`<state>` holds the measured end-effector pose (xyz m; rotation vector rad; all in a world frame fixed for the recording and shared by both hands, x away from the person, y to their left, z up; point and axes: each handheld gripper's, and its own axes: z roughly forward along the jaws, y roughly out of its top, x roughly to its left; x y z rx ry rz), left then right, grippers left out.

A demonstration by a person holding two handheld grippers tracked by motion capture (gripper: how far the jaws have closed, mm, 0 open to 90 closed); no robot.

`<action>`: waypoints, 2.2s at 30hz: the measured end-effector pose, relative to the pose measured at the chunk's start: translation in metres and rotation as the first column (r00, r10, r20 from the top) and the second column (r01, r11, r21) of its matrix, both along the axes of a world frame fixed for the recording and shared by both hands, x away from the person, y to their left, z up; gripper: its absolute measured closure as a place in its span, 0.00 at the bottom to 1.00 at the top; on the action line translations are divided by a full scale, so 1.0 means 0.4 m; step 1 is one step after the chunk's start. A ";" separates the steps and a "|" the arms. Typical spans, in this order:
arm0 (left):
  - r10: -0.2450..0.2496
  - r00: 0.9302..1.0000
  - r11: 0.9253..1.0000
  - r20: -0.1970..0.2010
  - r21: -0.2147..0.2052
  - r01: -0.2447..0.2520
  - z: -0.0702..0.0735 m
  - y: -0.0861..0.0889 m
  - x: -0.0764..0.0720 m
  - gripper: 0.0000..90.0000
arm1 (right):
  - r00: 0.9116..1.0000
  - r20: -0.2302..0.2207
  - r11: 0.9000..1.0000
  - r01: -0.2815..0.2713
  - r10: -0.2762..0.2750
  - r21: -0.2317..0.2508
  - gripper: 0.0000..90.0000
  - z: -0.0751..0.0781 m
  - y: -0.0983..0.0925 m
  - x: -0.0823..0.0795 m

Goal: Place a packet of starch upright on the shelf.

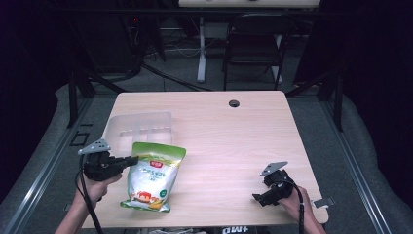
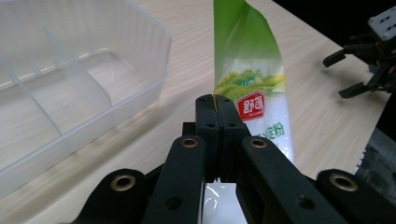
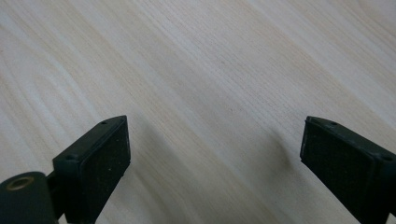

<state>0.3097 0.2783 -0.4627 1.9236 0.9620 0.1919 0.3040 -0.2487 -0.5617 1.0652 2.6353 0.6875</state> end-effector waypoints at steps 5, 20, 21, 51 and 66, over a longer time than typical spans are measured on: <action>-0.005 1.000 1.000 0.010 -0.025 0.005 0.035 0.015 -0.016 1.00 | 1.000 -0.004 1.000 -0.003 0.003 -0.002 0.09 -0.001 -0.001 0.002; -0.021 1.000 1.000 0.012 -0.018 0.021 0.098 0.020 -0.036 1.00 | 1.000 0.000 1.000 -0.003 0.003 0.005 0.09 -0.002 0.001 0.004; -0.020 1.000 1.000 0.012 -0.014 0.020 0.101 0.024 -0.034 1.00 | 1.000 0.003 1.000 -0.003 0.003 0.003 0.09 -0.001 0.001 0.004; 0.202 0.975 0.979 0.090 -0.051 -0.198 0.204 0.164 0.016 1.00 | 1.000 -0.001 1.000 -0.003 0.003 0.020 0.09 -0.003 0.003 0.004; 0.326 0.926 0.945 0.188 -0.038 -0.325 0.261 0.170 0.087 1.00 | 1.000 0.000 1.000 -0.005 0.005 0.010 0.09 -0.002 0.004 0.004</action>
